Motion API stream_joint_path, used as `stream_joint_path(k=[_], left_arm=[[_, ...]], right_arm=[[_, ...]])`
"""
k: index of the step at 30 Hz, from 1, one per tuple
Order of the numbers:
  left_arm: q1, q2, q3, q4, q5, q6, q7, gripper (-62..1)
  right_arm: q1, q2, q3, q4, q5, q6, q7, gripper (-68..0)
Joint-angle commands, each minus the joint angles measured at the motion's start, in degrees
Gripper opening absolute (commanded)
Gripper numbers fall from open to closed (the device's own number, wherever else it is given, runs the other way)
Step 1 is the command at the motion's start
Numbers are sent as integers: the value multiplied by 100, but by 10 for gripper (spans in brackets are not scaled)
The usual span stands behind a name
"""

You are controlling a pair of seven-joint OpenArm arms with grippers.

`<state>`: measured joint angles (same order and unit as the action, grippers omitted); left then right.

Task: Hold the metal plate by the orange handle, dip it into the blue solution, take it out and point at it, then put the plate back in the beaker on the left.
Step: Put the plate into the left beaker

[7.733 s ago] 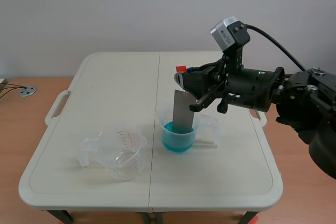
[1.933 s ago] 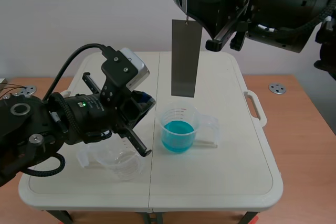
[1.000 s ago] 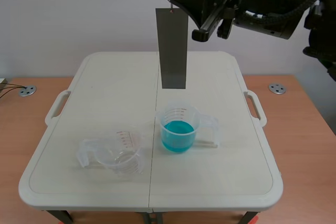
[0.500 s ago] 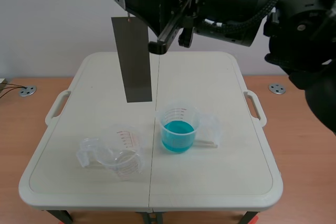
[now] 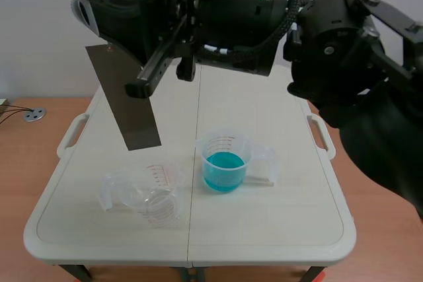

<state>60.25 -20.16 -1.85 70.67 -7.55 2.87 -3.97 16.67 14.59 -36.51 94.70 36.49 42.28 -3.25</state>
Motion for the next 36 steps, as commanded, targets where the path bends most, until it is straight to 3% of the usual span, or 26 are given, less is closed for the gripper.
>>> stream_joint_path(k=[1, 9, 16, 36], left_arm=[[-76, 103, 50, -26, 31, -15, -48, -577], [-743, 542, 330, -745, 267, -160, -63, -578], [-1180, 778, 446, -1296, 273, -245, -74, -578], [-1727, 804, 645, -2151, 273, -269, -55, -578]], right_arm=[[157, -35, -37, 136, 76, 44, 76, -662], [155, -83, -107, 136, -31, -66, 15, -662], [140, -83, -107, 136, -50, -192, -153, -662], [111, -83, -142, 101, -50, -240, -284, -662]])
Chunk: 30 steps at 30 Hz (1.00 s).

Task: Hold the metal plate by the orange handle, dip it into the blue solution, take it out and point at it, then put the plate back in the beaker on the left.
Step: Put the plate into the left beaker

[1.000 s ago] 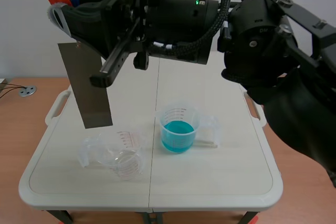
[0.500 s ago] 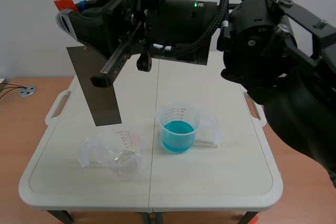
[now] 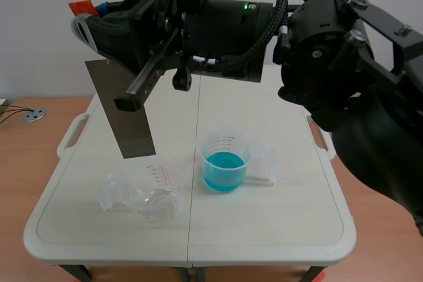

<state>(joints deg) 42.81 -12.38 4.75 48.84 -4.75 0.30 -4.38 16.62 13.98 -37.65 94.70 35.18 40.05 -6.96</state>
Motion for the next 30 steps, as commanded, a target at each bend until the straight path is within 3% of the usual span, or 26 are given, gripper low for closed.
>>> stream_joint_path(k=[1, 30], left_arm=[[13, 26, -15, 22, -7, -11, -13, -578], [15, 28, -15, 22, -7, -11, -15, -577]], right_arm=[[116, -24, -48, 66, 81, -17, 87, -662], [114, -227, -498, -1425, -9, -13, 439, -662]])
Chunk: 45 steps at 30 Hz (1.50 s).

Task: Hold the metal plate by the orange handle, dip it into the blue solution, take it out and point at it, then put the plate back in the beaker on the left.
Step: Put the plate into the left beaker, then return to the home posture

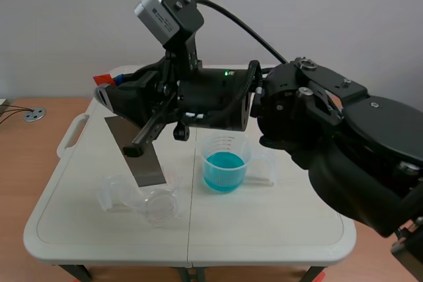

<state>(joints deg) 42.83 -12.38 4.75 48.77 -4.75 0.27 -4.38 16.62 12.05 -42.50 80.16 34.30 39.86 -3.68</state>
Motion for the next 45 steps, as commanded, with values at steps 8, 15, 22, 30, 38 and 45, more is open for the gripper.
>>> stream_joint_path(k=[8, 15, 22, 30, 38, 45], left_arm=[[13, 26, -15, 28, -7, -7, -15, -578], [15, 24, -15, 28, -7, -7, -15, -578], [15, 26, -15, 31, -7, -4, -37, -578], [4, 26, -15, 31, -7, -4, -125, -578], [-4, 26, -15, 31, 164, -2, -116, -577], [-15, 26, -15, 28, 739, 0, -83, 3]], right_arm=[[37, -35, -70, -374, 76, 7, 205, -662], [-175, -160, -70, -632, -79, 26, 214, -662], [-254, -160, -70, -640, -221, 22, 212, -662], [-251, -157, -52, -640, -601, 17, 212, -576], [-249, -155, 195, -640, -710, 2, 216, -343], [-249, -155, 662, -640, -710, -208, 323, -159]])
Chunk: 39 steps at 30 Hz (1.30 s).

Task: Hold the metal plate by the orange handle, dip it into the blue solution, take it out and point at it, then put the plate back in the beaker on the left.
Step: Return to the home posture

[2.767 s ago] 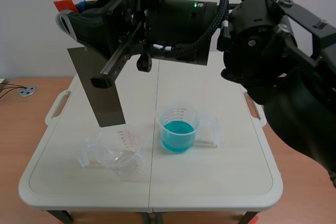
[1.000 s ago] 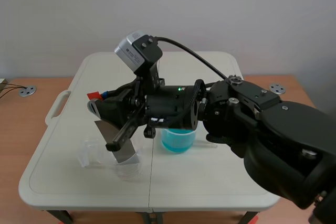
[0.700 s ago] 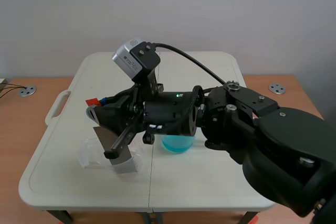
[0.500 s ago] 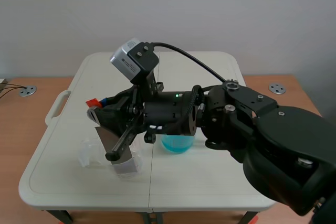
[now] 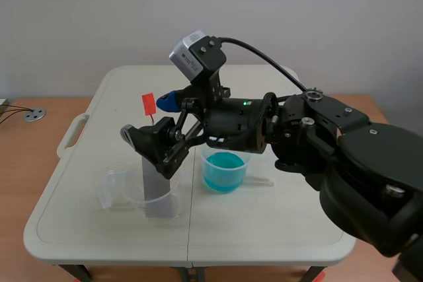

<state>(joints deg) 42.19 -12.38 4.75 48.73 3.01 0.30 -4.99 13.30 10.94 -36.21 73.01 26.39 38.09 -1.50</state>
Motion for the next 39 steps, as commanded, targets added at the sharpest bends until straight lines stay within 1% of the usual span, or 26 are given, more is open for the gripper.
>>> stream_joint_path(k=[1, 2, 4, 10, 15, 16, 17, 21, 23, 25, 28, 32, 35, 37, 39], left_arm=[[48, 26, -15, 35, -37, 24, -17, 14], [46, 26, -15, 35, -42, 42, -17, 14], [46, 26, -15, 35, -37, 35, -17, 14], [48, 31, -15, 35, -39, 35, -17, 14], [70, -4, -28, 39, -37, 61, -17, 14], [96, -31, -39, 74, -37, 101, -17, 14], [131, -76, -37, 127, -39, 210, -15, 14], [372, -404, -85, 501, -63, 785, -17, 14], [546, -608, -243, 761, -179, 981, -20, 14], [741, -813, -474, 1045, -282, 1115, -42, 14], [1078, -1130, -931, 1517, -544, 1119, -133, 14], [1580, -1447, -1598, 2236, -960, 1117, -435, 14], [1908, -1532, -2065, 2826, -1318, 1110, -758, 14], [2048, -1510, -2286, 3222, -1447, 1067, -1019, 14], [2118, -1475, -2354, 3600, -1443, 1010, -1300, 14]], right_arm=[[83, -44, 85, 74, 81, -114, 105, -123], [83, -44, 140, 74, 79, -168, 105, -82], [83, -13, 240, 79, 85, -173, 116, -7], [79, 234, 446, 166, 83, -173, 212, -10], [-33, 702, 566, 437, 101, -219, 341, -10], [-103, 815, 629, 546, 101, -267, 369, -10], [-179, 931, 706, 673, 101, -302, 404, -10], [-566, 1399, 1075, 1244, 101, -426, 452, -10], [-787, 1622, 1272, 1515, 105, -433, 468, -10], [-1034, 1829, 1464, 1766, 138, -555, 516, -10], [-1458, 2107, 1749, 2103, 195, -704, 669, -10], [-2092, 2358, 2135, 2507, 278, -730, 798, -10], [-2597, 2437, 2435, 2791, 273, -813, 874, -10], [-2924, 2481, 2623, 2955, 273, -848, 970, -10], [-3239, 2494, 2804, 3106, 273, -879, 1058, -10]])
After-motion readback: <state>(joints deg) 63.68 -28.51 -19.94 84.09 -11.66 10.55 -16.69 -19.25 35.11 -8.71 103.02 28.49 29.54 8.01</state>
